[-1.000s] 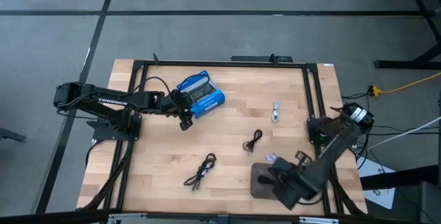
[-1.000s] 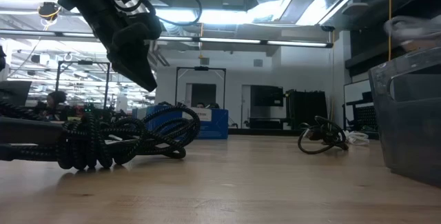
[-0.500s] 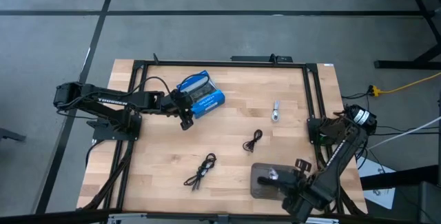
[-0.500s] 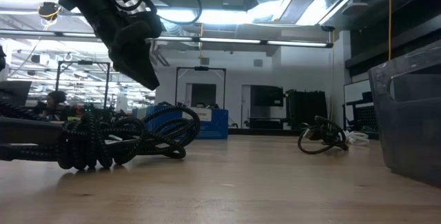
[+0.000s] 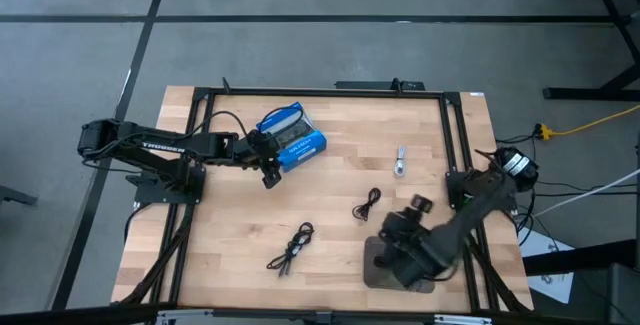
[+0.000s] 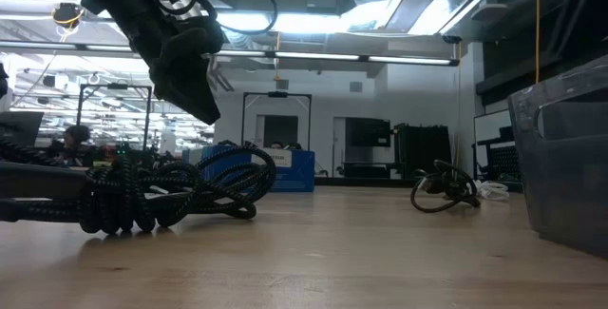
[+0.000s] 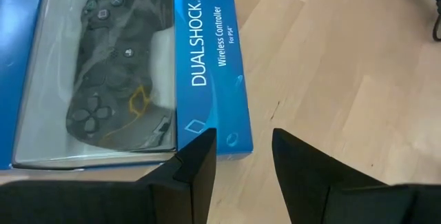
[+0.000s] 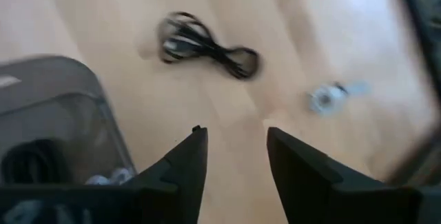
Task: Pick and place USB-C Cables
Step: Adjust the grey transparent bin, then put the white usb cable into the grey transparent bin
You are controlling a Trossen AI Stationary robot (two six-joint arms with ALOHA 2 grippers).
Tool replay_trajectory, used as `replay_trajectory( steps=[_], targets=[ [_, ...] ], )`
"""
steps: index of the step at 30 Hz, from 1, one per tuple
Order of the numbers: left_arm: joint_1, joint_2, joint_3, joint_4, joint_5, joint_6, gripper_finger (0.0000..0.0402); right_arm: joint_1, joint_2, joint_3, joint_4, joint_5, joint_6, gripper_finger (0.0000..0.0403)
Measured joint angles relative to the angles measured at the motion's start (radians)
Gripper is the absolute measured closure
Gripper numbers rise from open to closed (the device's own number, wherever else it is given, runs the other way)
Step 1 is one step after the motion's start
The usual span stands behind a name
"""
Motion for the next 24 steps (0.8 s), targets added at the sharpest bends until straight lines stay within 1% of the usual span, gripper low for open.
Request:
replay_trajectory(
  steps=[2,4,8,12,17,24],
  targets=[
    [0.000,0.000,0.000,0.000,-0.022,0.000,0.0266,-0.045,0.000,-0.025,0.106,-0.018,-0.133,0.0251],
    [0.000,0.000,0.000,0.000,-0.048,0.000,0.0266,-0.089,0.000,-0.052,0.178,-0.059,-0.238,0.0253],
    [0.000,0.000,0.000,0.000,-0.063,0.000,0.0266,-0.151,0.000,-0.091,0.249,-0.154,-0.345,0.0254],
    [0.000,0.000,0.000,-0.001,-0.072,0.000,0.0266,-0.166,0.000,-0.115,0.333,-0.222,-0.440,0.0254],
    [0.000,0.000,0.000,-0.001,-0.079,0.000,0.0266,-0.166,0.000,-0.117,0.410,-0.274,-0.515,0.0254],
    [0.000,0.000,0.000,-0.001,-0.079,0.000,0.0266,-0.166,0.000,-0.117,0.411,-0.273,-0.516,0.0254]
  ],
)
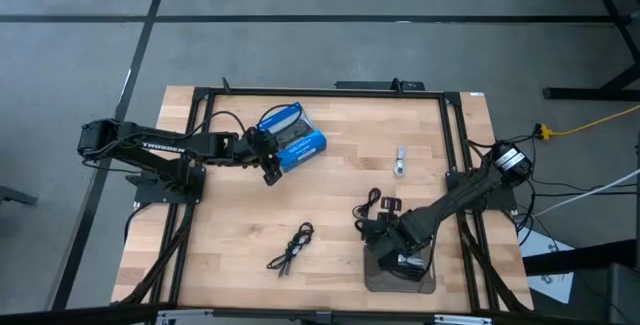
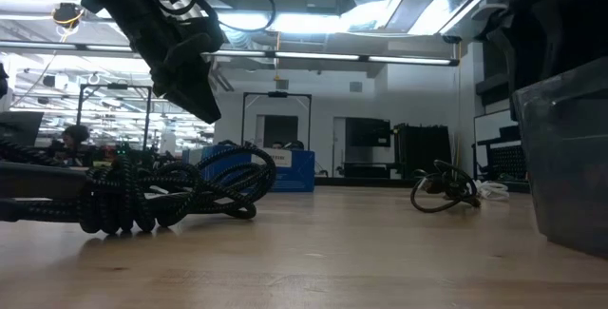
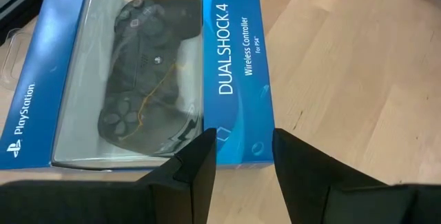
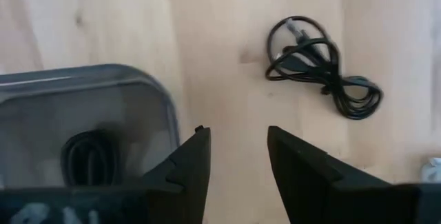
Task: Pick and place USB-C Cables
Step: Put the white usb cable into the grey transparent bin
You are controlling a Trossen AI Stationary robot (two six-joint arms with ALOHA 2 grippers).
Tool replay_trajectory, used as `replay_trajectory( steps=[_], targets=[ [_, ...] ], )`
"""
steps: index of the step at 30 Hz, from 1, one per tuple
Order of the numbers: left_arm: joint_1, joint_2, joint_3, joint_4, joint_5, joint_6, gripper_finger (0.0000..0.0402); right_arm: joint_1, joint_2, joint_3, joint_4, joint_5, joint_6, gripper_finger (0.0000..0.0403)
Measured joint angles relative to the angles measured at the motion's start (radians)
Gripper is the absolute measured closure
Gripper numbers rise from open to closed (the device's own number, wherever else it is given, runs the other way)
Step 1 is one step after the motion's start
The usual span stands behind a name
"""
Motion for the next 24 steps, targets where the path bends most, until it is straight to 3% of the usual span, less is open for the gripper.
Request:
replay_trajectory(
  steps=[6,10,13,16,24],
  targets=[
    [0.000,0.000,0.000,0.000,0.000,0.000,0.0266,-0.031,-0.001,0.000,-0.076,0.210,0.061,0.0254],
    [0.000,0.000,0.000,0.000,0.000,0.000,0.0266,-0.106,-0.006,0.010,-0.241,0.344,0.232,0.0254],
    [0.000,0.000,0.000,0.000,0.000,0.000,0.0266,-0.186,-0.016,0.010,-0.442,0.383,0.396,0.0254],
    [0.000,0.000,0.000,-0.001,-0.001,0.000,0.0266,-0.281,-0.033,-0.006,-0.591,0.352,0.530,0.0254],
    [0.000,0.000,0.000,-0.003,-0.020,-0.005,0.0266,-0.519,-0.160,-0.238,-0.179,0.234,0.344,0.0254]
  ],
)
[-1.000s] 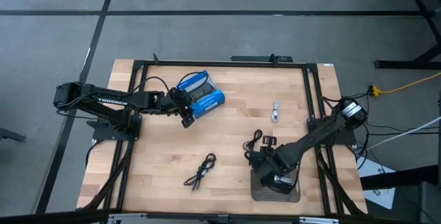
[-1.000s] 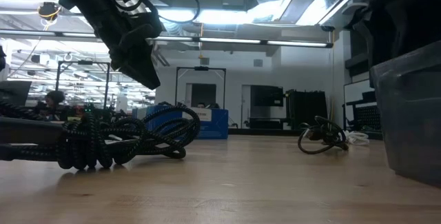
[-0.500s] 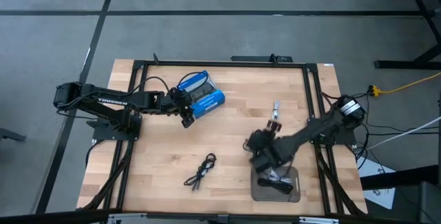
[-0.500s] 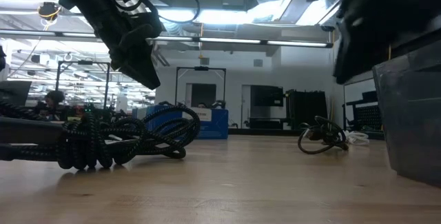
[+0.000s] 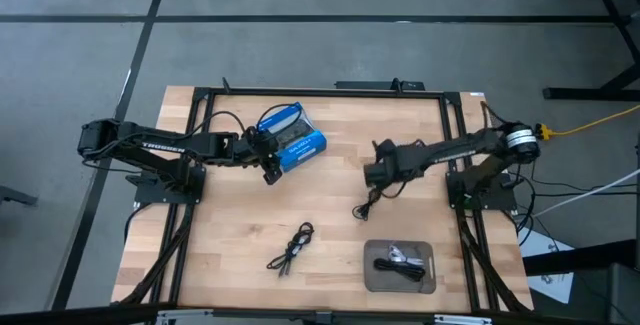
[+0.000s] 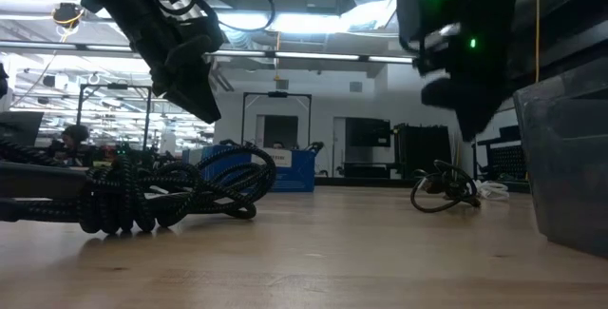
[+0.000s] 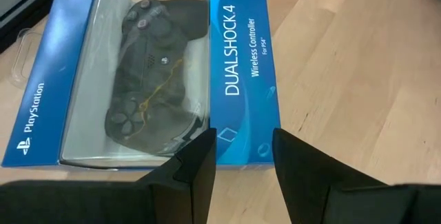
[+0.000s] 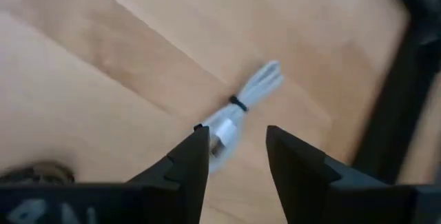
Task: Pick and place USB-C Cables
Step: Put the white usb cable into the grey transparent bin
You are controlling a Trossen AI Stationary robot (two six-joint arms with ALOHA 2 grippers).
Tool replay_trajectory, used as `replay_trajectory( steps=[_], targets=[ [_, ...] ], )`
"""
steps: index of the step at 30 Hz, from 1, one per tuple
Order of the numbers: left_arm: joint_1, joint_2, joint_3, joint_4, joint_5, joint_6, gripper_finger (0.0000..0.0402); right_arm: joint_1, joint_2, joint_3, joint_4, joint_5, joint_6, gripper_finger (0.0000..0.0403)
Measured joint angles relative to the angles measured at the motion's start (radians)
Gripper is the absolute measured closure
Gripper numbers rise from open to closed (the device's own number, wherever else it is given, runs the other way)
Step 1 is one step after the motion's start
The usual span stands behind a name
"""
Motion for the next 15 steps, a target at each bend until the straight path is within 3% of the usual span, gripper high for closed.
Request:
replay_trajectory(
  steps=[6,15],
  targets=[
    [0.000,0.000,0.000,0.001,0.000,-0.002,0.0266,-0.099,-0.093,-0.203,0.192,-0.081,0.036,0.0254],
    [0.000,0.000,0.000,0.001,0.000,-0.002,0.0266,-0.114,-0.163,-0.367,0.426,-0.109,0.172,0.0253]
  ],
)
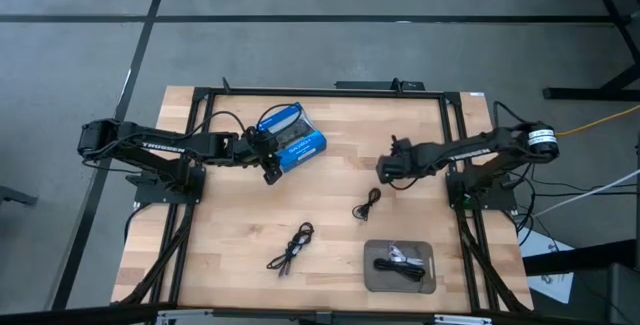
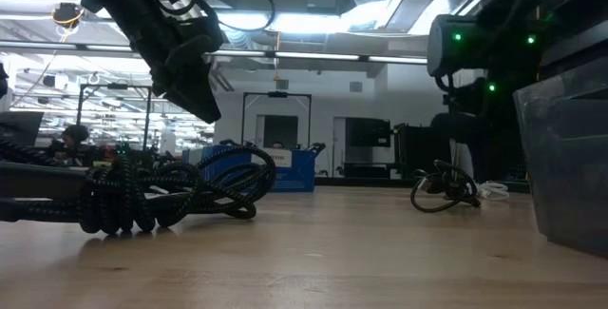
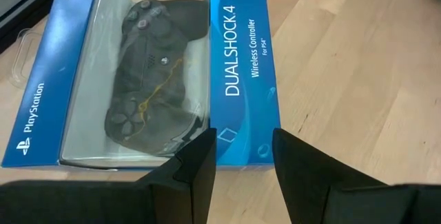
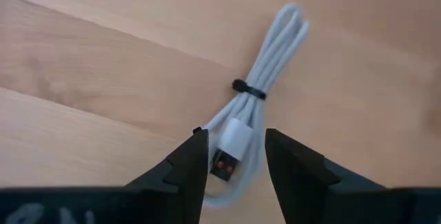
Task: Pick and place USB-C Cables
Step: Put the white usb cable into the grey transparent bin
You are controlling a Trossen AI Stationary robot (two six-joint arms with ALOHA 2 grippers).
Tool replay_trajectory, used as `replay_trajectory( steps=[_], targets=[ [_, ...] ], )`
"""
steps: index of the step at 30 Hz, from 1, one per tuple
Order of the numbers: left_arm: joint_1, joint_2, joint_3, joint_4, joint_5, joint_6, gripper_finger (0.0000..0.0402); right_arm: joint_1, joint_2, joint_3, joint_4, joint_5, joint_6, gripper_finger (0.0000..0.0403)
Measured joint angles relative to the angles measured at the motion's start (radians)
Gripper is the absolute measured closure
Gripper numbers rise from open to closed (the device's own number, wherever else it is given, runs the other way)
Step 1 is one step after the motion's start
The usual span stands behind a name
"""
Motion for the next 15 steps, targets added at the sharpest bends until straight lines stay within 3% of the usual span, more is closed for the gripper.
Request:
replay_trajectory(
  steps=[5,11,15],
  targets=[
    [0.000,0.000,0.000,-0.003,0.001,0.000,0.0266,0.000,0.018,-0.079,0.145,-0.016,0.023,0.0253],
    [-0.019,0.000,0.000,-0.006,0.002,0.000,0.0266,0.002,0.021,-0.121,0.177,-0.019,0.036,0.0260],
    [-0.037,0.000,0.000,-0.006,0.003,0.000,0.0266,0.007,0.023,-0.109,0.174,-0.030,-0.044,0.0322]
  ],
)
